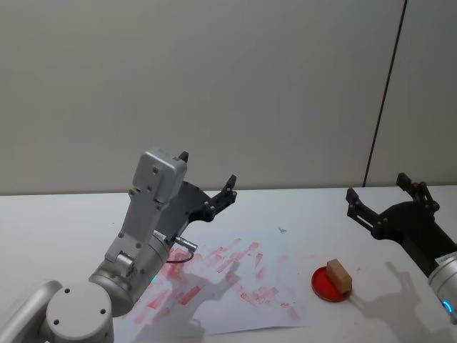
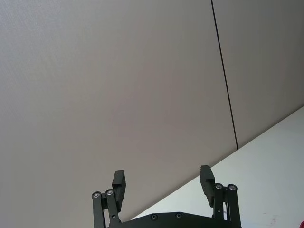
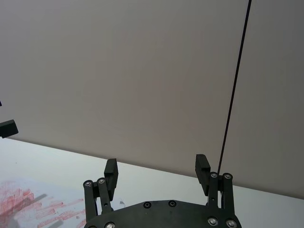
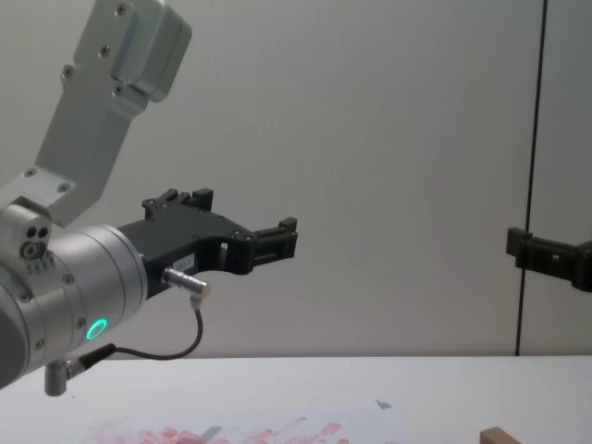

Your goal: Use the one hand to pick up the stamp and affix it onto the A4 paper.

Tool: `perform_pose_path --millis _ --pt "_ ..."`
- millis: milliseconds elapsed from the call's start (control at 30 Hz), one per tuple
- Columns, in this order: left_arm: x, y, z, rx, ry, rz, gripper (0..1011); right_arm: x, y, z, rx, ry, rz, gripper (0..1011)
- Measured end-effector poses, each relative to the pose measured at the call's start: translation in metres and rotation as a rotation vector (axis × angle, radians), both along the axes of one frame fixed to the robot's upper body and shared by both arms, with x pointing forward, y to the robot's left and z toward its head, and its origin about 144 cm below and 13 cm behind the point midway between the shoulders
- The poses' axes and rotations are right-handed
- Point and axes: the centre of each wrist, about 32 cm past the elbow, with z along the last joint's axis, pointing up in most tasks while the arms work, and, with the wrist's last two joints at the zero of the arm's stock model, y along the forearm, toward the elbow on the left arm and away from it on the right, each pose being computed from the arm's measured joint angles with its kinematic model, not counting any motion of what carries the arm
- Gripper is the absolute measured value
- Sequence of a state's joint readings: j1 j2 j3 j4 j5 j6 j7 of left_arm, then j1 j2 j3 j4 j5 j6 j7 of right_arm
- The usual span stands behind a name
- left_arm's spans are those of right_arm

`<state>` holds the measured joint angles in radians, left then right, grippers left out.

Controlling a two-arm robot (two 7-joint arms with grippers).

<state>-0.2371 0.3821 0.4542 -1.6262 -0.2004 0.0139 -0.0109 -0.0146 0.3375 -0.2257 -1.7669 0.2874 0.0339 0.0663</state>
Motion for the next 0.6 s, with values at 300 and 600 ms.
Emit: perform_pose_path --millis 300,600 --pt "0.0 0.0 0.0 0.0 0.0 0.0 1001 0.0 0.0 0.0 0.0 0.0 0.0 1001" --pt "0.0 0.0 0.0 0.0 0.0 0.0 1001 0.0 0.0 0.0 0.0 0.0 0.001 1001"
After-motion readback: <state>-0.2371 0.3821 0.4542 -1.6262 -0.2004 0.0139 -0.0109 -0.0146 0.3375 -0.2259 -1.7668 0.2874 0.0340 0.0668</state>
